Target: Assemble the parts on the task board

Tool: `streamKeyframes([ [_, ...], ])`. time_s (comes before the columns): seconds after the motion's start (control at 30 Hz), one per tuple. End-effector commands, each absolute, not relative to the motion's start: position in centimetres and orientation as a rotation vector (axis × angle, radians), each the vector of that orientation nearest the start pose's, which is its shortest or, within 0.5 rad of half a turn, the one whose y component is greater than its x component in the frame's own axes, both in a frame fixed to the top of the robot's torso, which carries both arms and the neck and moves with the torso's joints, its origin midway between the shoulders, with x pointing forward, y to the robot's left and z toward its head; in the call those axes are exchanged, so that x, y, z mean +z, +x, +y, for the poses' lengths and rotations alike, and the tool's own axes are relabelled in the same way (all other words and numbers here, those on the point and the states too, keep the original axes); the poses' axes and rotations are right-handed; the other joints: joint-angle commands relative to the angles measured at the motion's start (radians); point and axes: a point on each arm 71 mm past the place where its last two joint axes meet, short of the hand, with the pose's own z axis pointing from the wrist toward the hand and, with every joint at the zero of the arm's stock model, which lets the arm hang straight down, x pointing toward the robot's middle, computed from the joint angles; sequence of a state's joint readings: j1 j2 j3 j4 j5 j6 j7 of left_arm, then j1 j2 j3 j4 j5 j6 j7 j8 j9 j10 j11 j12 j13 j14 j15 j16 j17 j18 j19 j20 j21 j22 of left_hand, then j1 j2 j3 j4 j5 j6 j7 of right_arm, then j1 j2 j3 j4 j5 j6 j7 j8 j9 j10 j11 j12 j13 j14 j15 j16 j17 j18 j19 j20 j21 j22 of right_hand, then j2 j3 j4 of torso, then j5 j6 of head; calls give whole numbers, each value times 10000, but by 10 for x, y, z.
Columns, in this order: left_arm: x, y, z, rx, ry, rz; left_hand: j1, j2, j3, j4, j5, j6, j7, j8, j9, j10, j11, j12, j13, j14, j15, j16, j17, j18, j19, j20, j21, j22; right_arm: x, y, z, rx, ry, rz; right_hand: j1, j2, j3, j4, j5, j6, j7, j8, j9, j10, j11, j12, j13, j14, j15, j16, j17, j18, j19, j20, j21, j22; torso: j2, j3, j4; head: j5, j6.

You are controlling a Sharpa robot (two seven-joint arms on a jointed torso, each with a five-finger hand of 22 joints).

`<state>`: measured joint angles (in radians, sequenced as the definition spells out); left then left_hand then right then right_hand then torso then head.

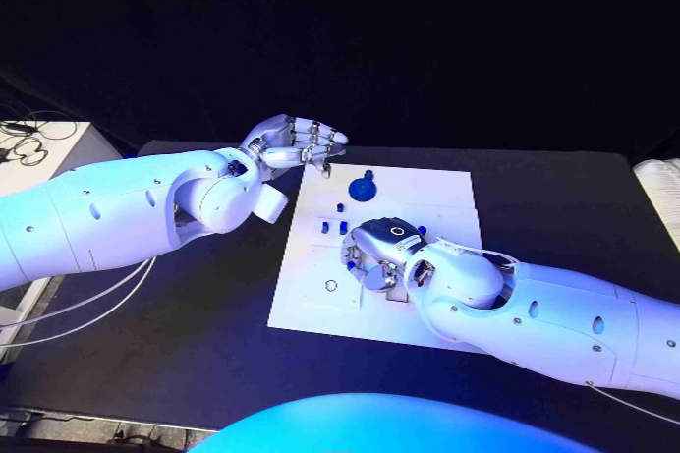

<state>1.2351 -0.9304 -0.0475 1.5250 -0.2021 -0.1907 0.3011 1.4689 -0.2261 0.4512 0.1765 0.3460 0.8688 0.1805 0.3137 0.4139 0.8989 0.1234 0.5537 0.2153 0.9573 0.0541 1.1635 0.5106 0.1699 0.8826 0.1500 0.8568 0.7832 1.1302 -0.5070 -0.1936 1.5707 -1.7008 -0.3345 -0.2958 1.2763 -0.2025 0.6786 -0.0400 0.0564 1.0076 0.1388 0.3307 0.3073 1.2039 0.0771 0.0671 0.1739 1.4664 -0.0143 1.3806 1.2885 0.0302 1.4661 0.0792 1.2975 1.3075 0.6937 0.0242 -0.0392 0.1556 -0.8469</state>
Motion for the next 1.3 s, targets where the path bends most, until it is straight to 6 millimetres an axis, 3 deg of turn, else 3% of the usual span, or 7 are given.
streamKeyframes([
  [0.03,-165,489,240,-14983,-9045,15722,81,16,0,-41,43,-46,15,-25,-11,-93,3,-51,-10,-45,19,-37,-15,132,71,12,-66,-9,-251,405,-29,7724,-5033,16976,-88,-31,-41,-30,38,-121,14,-83,-17,-184,34,-56,-31,398,106,-65,-49,211,329,97,-122,1713,-1,8,2,-5,7],
  [0.2,-165,489,241,-14972,-9054,15736,82,17,-1,-42,43,-47,15,-25,-11,-100,5,-54,-11,-46,20,-38,-15,131,71,13,-67,-10,-250,406,-32,7765,-4827,16786,-137,-220,-64,-97,40,-508,128,-410,-89,-881,196,-9,-198,162,254,-398,-548,352,79,229,-966,1446,-11,10,-1,-17,28],
  [0.33,-165,489,241,-14964,-9061,15746,82,17,-1,-42,43,-47,15,-25,-11,-100,5,-54,-11,-46,20,-38,-15,131,71,13,-67,-10,-248,406,-35,7840,-4690,16632,-122,-288,-135,-146,32,-634,82,-538,-99,-1232,234,58,-263,-34,300,-642,-935,448,-93,287,-1515,1272,-8,10,6,-32,50],
  [0.8,-166,489,243,-14911,-9088,15744,85,24,-6,-45,42,-49,18,-23,-12,-134,13,-66,-17,-57,26,-46,-17,130,70,17,-75,-13,-227,402,-60,8188,-3912,16056,-192,-463,-529,-123,33,-813,4,-723,-104,-1523,249,349,-254,-165,319,-687,-1106,491,-176,338,-1781,1183,-23,-2,-17,-141,201],
  [0.93,-166,489,243,-14928,-9082,15755,85,24,-6,-45,42,-49,18,-23,-12,-134,13,-66,-17,-57,26,-46,-17,130,70,17,-75,-13,-216,406,-76,8124,-3448,16211,-94,-345,-513,-108,70,-660,64,-712,-58,-1272,170,744,-179,19,247,-387,-778,394,39,293,-1179,1376,-21,-1,8,-220,264],
  [1.07,-166,489,243,-14929,-9086,15749,85,24,-6,-45,42,-49,18,-23,-12,-134,13,-66,-17,-57,26,-46,-17,130,70,17,-75,-13,-202,414,-98,7920,-3100,16537,-103,-308,-437,-69,80,-582,72,-734,-34,-1090,127,967,-165,236,219,-93,-406,284,259,225,-531,1585,-19,-6,-10,-292,329],
  [1.3,-166,489,242,-14976,-9067,15742,84,25,-12,-47,40,-50,20,-21,-12,-149,17,-69,-19,-66,31,-51,-17,129,67,20,-82,-16,-183,435,-141,7010,-2853,17012,-257,-530,-628,-3,80,-637,-3,-834,-28,-1329,130,967,-245,328,210,7,-300,249,331,201,-369,1644,-45,-21,-57,-426,466],
])
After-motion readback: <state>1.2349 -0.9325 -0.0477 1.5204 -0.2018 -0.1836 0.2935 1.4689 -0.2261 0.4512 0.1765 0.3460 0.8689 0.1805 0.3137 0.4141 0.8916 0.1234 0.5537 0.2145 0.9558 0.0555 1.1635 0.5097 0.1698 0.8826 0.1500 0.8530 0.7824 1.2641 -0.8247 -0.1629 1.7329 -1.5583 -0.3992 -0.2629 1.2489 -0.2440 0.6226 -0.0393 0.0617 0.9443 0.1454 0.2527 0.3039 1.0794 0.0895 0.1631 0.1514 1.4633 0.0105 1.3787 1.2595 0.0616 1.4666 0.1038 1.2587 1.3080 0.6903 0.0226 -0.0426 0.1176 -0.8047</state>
